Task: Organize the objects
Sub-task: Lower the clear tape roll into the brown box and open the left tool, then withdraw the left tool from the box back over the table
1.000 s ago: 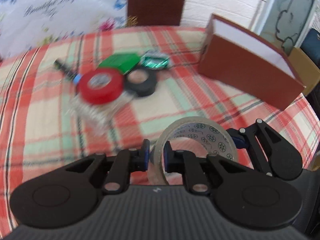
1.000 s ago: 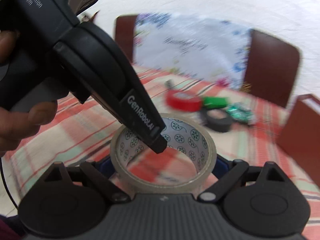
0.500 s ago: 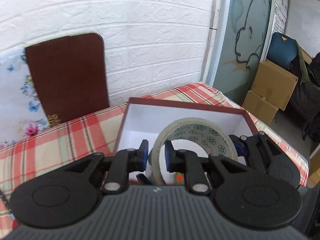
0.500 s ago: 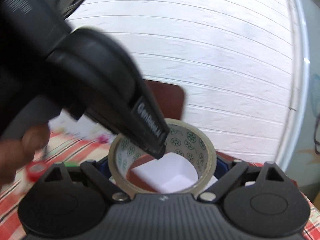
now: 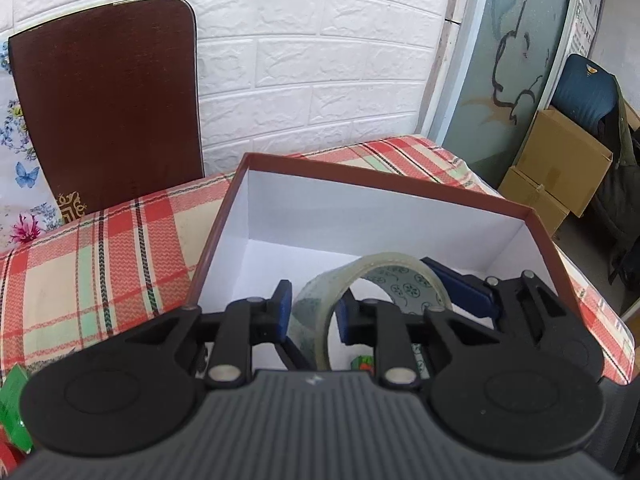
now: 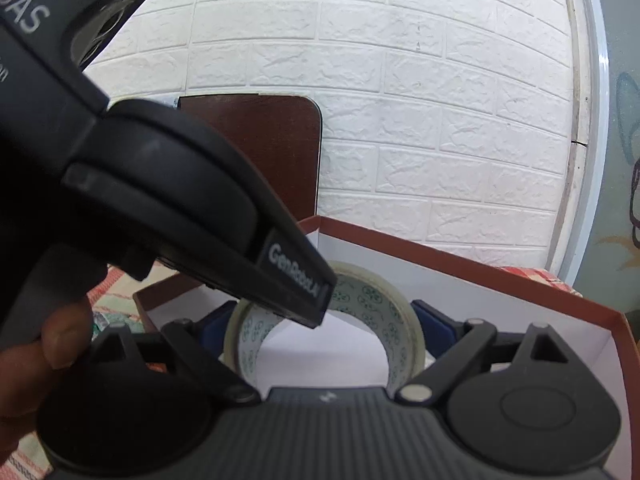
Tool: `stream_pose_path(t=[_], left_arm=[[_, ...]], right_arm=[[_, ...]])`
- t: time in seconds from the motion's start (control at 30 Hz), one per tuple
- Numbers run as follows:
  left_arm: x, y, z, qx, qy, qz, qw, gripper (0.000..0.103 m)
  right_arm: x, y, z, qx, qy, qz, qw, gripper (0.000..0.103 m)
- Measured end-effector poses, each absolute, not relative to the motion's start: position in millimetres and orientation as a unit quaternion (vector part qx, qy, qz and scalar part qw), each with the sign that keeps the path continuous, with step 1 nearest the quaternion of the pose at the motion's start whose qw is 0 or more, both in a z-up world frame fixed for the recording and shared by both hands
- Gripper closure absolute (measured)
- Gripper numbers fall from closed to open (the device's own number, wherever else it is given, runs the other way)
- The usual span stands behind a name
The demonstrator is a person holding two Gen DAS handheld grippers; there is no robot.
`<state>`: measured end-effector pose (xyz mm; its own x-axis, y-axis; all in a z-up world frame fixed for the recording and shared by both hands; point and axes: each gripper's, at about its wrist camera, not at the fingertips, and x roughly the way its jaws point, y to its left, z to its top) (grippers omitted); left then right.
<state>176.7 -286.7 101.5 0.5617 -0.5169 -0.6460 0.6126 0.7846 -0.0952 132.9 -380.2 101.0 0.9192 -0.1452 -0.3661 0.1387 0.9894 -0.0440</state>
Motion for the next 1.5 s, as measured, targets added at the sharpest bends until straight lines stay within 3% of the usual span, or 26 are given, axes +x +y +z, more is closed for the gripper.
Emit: stream_pose_path(t=[0.23, 0.33, 0.67, 1.17, 1.5], left_arm=[[148.4, -278.4, 113.0, 0.097, 0.311, -0.300, 0.897, 0.072], [147.3, -270.9, 112.7, 0.089, 0.336, -0.284, 0.894, 0.072], [90.6, -210.2, 119.7, 0.086, 0.299, -0.264, 0.913, 0.072], [30.8, -119.4, 58.3, 0.081, 0.375, -0.169, 0.908, 0.071], [-5.9, -97.3, 52.9, 0.073, 0.359, -0.160, 0.917, 0.067]], right_arm=[[111.5, -360.8, 105.6, -0.020, 0.170, -0.083, 0.982, 0.006], [102.7, -352.2, 105.9, -0.029, 0.167, -0.092, 0.981, 0.005], [24.2, -330.2, 106.7, -0.007, 0.129, -0.108, 0.986, 0.007], [-39.0, -272.8, 77.4, 0.029, 0.201, -0.029, 0.979, 0.008], [-63.8, -273.2, 78.0, 0.086, 0.229, -0.043, 0.969, 0.011]])
